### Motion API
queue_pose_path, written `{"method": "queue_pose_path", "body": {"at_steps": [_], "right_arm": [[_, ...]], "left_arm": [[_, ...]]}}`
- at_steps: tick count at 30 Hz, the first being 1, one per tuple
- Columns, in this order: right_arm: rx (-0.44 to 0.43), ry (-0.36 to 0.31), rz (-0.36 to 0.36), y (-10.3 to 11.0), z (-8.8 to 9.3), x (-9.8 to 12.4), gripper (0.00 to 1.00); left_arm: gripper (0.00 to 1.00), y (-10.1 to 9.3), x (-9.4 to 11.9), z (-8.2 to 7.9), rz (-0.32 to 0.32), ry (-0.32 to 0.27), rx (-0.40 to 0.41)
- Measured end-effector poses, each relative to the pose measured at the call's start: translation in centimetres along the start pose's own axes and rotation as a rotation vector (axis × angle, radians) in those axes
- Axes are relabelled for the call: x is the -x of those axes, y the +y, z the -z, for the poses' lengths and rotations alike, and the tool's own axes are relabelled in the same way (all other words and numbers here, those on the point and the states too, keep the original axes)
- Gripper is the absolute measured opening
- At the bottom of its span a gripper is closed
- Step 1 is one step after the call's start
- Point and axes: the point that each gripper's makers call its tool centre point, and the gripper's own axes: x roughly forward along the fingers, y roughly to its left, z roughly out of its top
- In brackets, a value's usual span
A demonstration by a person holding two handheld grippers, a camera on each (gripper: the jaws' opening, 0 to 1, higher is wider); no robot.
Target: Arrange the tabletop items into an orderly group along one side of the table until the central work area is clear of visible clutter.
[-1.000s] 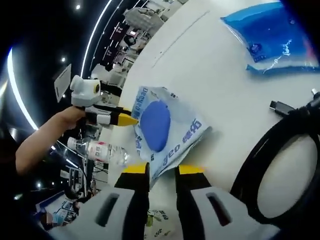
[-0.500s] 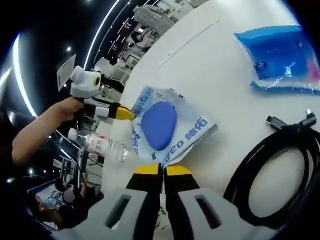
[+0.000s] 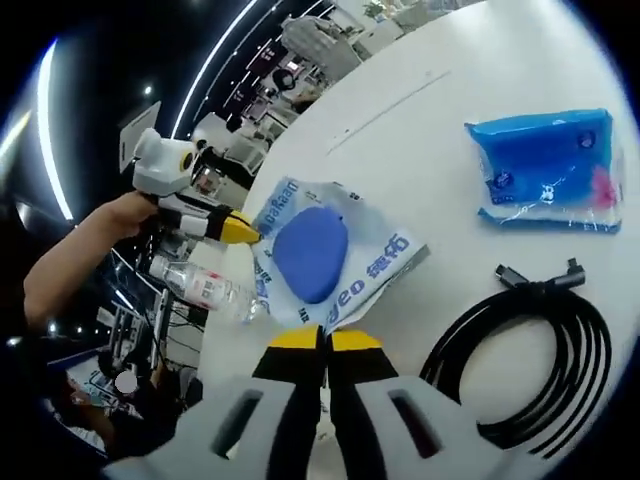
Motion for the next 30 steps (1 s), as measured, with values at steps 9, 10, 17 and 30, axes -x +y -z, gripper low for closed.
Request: {"method": "queue_pose_path", "body": {"at_steps": [9, 10, 17, 30], "right_arm": [[0.016, -0.025, 0.021, -0.8, -1.7, 1.5, 0.00], [0.020, -0.027, 0.024, -0.9, -1.8, 1.6, 0.00], [0.046, -0.035, 0.045, -1.9, -2.9, 2.3, 0.00], [0.114, -0.032, 0.072, -3.6, -4.4, 2.9, 0.00]], "left_arm": [[0.00, -1.8, 1.2, 0.5, -0.029, 0.027, -0.004], [0.00, -1.9, 1.2, 0.5, -0.032, 0.025, 0.001], [0.00, -3.3, 1.8, 0.3, -0.051, 0.004, 0.024], [0.00, -4.8, 0.8, 1.5, -0.068, -0.047, 0.111]]}}
